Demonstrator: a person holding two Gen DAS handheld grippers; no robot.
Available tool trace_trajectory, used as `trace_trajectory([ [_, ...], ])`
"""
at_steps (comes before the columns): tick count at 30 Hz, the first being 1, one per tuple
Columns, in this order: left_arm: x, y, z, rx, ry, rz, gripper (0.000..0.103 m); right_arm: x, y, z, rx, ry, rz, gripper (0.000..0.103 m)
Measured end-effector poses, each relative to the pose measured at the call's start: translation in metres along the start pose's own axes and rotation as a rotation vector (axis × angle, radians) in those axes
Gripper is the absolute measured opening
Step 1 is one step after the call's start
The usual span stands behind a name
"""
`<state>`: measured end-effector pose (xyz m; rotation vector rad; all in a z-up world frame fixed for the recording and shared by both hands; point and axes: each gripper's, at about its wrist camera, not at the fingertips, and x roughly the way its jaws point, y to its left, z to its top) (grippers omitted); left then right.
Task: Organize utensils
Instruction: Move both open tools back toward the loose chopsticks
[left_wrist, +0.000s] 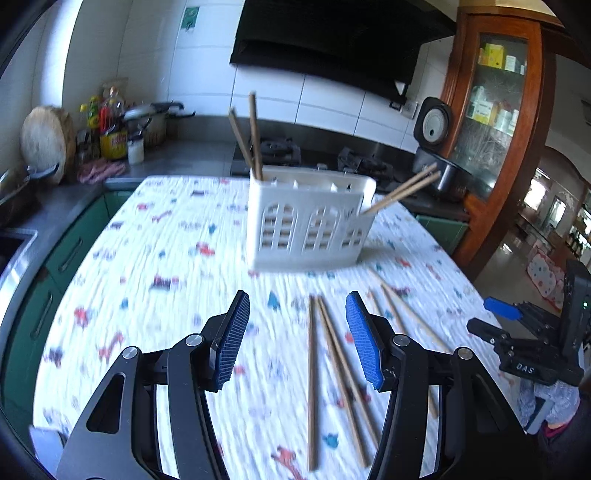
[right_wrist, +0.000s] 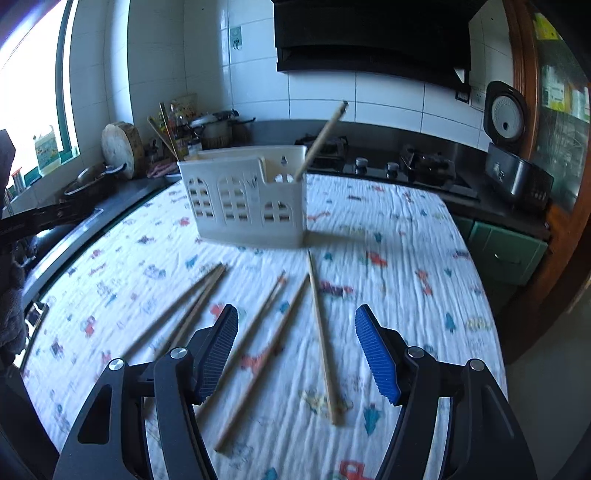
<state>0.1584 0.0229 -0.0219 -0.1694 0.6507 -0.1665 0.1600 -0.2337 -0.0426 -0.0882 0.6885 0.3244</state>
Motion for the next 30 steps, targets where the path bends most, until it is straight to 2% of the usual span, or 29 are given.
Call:
trace_trajectory([
  [6, 0.005, 0.011, -0.036, -0.055, 0.065, 0.015, 0.055, 0.02, -0.004, -0.027, -0.03, 0.058, -0.023, 0.058],
  [14, 0.014, 0.02, -0.068, -0.097, 0.126, 0.034, 0.055, 0.053, -0.015, -0.039, -0.018, 0.128, -0.005, 0.039],
  [20, 0.023, 0.016, -0.078, -0.081, 0.164, 0.029, 0.055, 0.07, -0.019, -0.035, 0.005, 0.157, 0.009, 0.03],
  [23, 0.027, 0.01, -0.08, -0.067, 0.176, 0.019, 0.055, 0.073, -0.021, -0.032, 0.01, 0.162, 0.005, 0.028],
  [26, 0.032, 0.005, -0.083, -0.06, 0.191, 0.005, 0.053, 0.078, -0.021, -0.03, 0.008, 0.177, 0.008, 0.022],
  [30, 0.038, 0.0, -0.085, -0.048, 0.206, -0.007, 0.052, 0.084, -0.021, -0.03, -0.002, 0.202, 0.004, 0.019],
])
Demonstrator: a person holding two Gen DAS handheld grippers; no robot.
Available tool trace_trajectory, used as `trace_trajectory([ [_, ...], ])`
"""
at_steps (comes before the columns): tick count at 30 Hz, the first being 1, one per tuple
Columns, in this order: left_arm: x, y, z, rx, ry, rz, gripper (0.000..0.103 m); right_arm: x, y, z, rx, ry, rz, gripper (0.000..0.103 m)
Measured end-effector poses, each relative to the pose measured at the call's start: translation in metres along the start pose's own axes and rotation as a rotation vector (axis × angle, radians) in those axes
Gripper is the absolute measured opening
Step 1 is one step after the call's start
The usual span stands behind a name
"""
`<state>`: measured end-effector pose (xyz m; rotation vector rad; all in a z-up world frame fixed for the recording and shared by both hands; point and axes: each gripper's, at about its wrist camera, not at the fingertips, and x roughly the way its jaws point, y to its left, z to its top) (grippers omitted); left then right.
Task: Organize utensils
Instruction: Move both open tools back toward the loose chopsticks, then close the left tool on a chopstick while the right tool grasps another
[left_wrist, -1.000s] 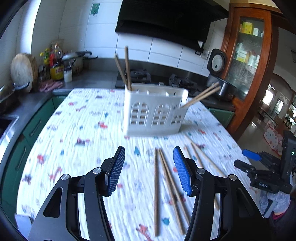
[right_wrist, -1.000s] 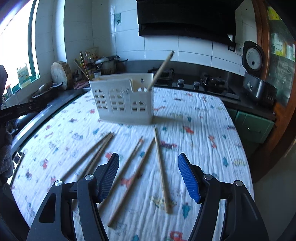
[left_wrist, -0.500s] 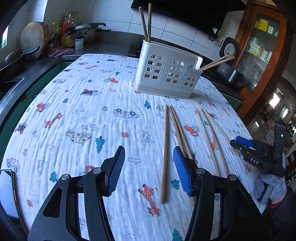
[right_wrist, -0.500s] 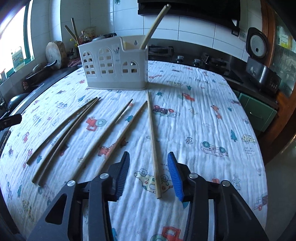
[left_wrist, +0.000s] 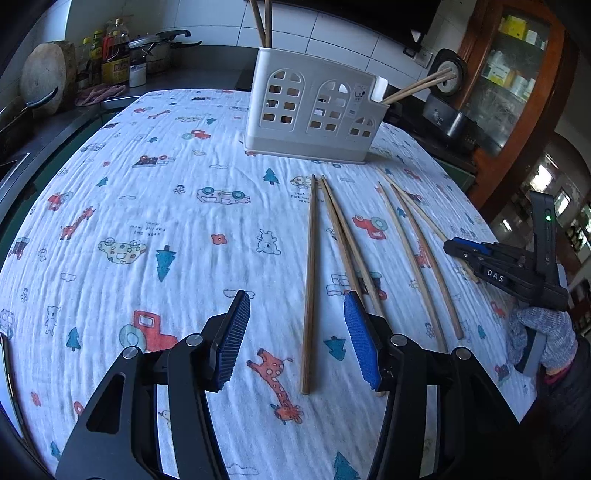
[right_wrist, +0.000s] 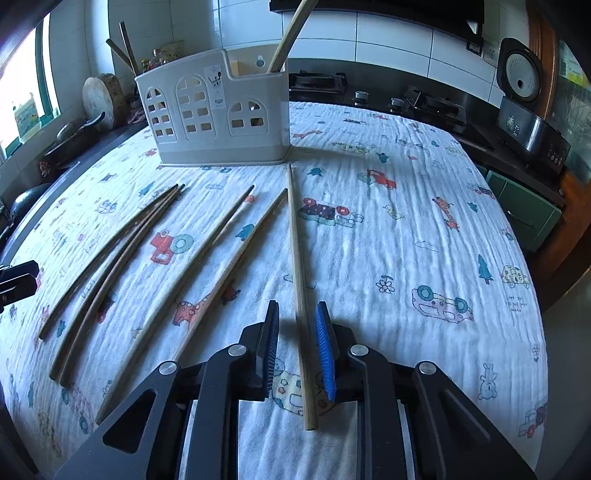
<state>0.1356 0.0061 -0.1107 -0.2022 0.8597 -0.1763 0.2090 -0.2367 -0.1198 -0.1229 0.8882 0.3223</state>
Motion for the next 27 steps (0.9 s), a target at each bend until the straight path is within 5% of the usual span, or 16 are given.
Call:
trace_trajectory([
  [14, 0.027, -0.016, -0.003, 0.061, 0.08, 0.019, 0.024, 0.0, 0.003, -0.001, -0.029, 0.006, -0.044, 0.009],
  [21, 0.036, -0.016, 0.002, 0.058, 0.089, 0.033, 0.023, 0.0, 0.003, -0.002, -0.029, 0.006, -0.045, 0.008],
  [27, 0.038, -0.028, -0.002, 0.133, 0.074, 0.128, 0.011, -0.003, 0.002, -0.003, -0.021, -0.003, -0.053, 0.007],
])
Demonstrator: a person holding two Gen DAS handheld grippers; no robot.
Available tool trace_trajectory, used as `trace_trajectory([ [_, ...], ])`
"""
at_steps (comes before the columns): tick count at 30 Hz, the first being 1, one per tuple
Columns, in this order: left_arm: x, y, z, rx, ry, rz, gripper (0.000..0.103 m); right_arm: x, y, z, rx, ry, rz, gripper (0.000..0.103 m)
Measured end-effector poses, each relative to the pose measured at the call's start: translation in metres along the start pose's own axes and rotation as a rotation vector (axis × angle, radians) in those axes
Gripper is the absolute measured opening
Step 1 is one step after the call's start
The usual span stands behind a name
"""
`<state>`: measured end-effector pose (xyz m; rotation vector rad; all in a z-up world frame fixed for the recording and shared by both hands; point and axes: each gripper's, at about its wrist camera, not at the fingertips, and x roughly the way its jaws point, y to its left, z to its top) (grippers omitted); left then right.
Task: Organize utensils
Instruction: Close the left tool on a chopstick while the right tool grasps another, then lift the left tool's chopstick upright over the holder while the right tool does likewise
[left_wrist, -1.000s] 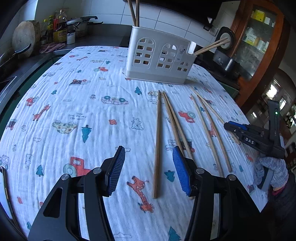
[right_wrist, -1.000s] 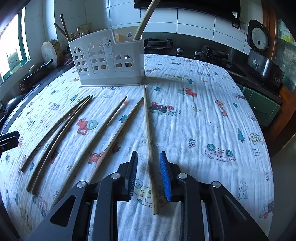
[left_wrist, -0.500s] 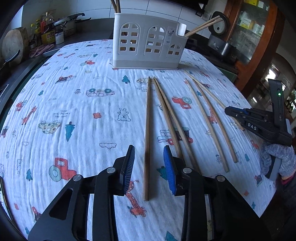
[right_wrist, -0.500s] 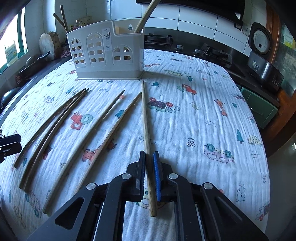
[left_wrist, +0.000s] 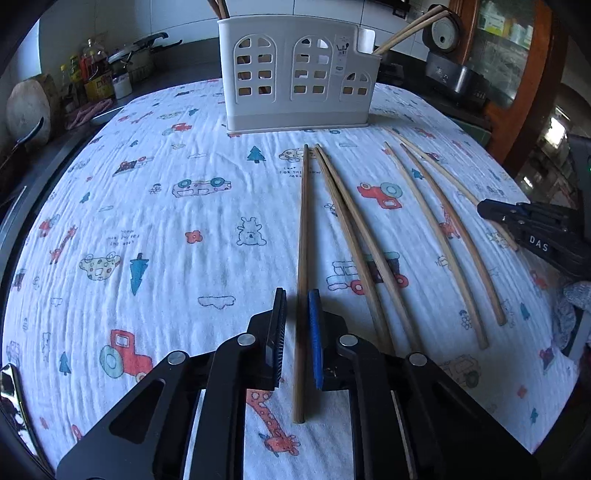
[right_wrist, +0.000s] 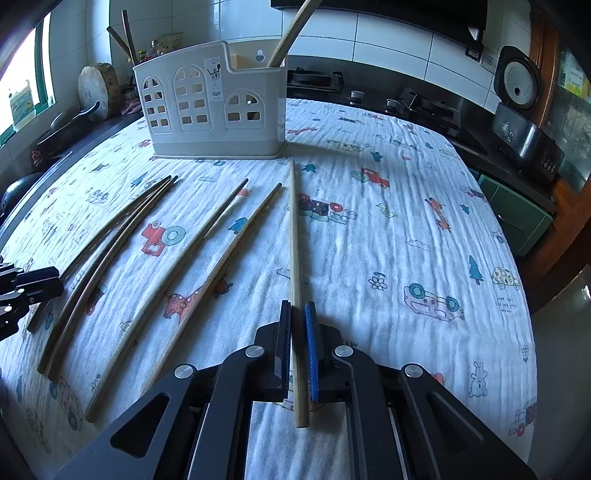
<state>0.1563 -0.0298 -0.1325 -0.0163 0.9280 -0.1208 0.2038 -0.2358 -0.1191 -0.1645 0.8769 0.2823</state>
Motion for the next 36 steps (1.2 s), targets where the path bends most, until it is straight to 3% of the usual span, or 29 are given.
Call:
trace_trajectory([
  [2, -0.001, 0.0, 0.001, -0.005, 0.004, 0.001, 0.007, -0.003, -0.001, 0.0, 0.008, -0.008, -0.002, 0.007],
  [9, -0.017, -0.002, 0.006, -0.011, -0.016, -0.046, 0.006, -0.031, -0.001, 0.006, 0.016, -0.074, -0.01, 0.007],
  [23, -0.079, 0.004, 0.037, -0.014, -0.191, -0.156, 0.006, -0.092, 0.015, 0.034, -0.026, -0.23, 0.003, 0.007],
  [36, -0.098, 0.007, 0.073, 0.01, -0.277, -0.186, 0.006, -0.116, 0.028, 0.084, -0.057, -0.259, 0.041, 0.007],
])
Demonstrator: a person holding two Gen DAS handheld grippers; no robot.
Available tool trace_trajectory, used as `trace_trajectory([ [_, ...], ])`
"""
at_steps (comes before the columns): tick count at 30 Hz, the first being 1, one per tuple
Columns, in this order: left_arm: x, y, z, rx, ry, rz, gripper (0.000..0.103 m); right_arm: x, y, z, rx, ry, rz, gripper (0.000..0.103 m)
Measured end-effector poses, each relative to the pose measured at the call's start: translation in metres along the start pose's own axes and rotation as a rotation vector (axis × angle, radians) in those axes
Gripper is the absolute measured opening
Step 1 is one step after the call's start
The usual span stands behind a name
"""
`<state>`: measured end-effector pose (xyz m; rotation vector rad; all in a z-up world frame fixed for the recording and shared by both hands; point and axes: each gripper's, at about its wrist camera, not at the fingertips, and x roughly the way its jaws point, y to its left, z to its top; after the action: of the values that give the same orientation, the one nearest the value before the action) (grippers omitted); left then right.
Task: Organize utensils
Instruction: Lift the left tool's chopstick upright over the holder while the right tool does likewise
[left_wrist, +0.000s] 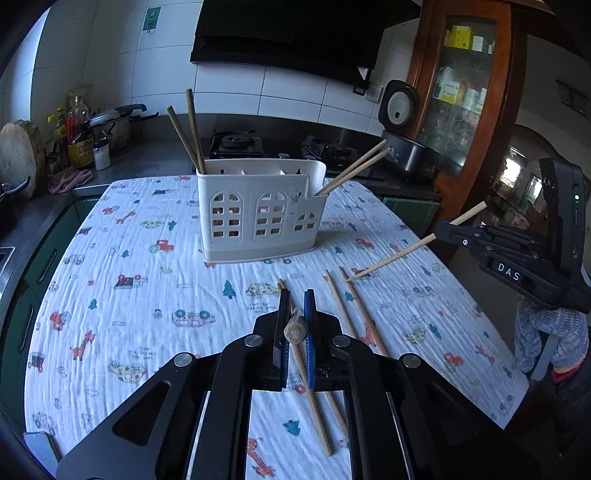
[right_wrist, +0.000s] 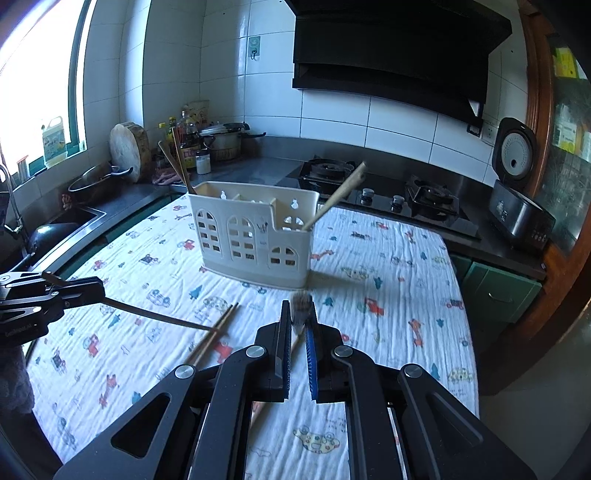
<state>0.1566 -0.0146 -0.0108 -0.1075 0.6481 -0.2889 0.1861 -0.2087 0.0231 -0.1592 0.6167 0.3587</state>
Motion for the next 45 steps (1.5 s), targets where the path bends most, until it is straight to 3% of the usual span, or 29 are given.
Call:
trace_trajectory([
  [9, 0.007, 0.001, 0.032, 0.067, 0.015, 0.013, 0.006, 0.002, -0.007, 0.048, 0.024, 0.014, 0.046, 0.007],
  [15, 0.007, 0.007, 0.054, 0.082, 0.022, 0.011, 0.006, -0.003, -0.015, 0.093, 0.053, -0.021, 0.079, 0.007],
  [26, -0.019, 0.004, 0.117, 0.13, -0.09, 0.019, 0.006, 0.015, -0.021, 0.168, 0.099, -0.096, 0.098, 0.007],
  [36, -0.026, 0.008, 0.193, 0.129, -0.223, 0.054, 0.006, 0.052, -0.019, 0.181, 0.09, -0.076, 0.071, 0.007],
  [45, 0.004, 0.022, 0.219, 0.074, -0.285, 0.11, 0.006, 0.082, -0.018, 0.16, 0.077, -0.018, 0.087, 0.007],
])
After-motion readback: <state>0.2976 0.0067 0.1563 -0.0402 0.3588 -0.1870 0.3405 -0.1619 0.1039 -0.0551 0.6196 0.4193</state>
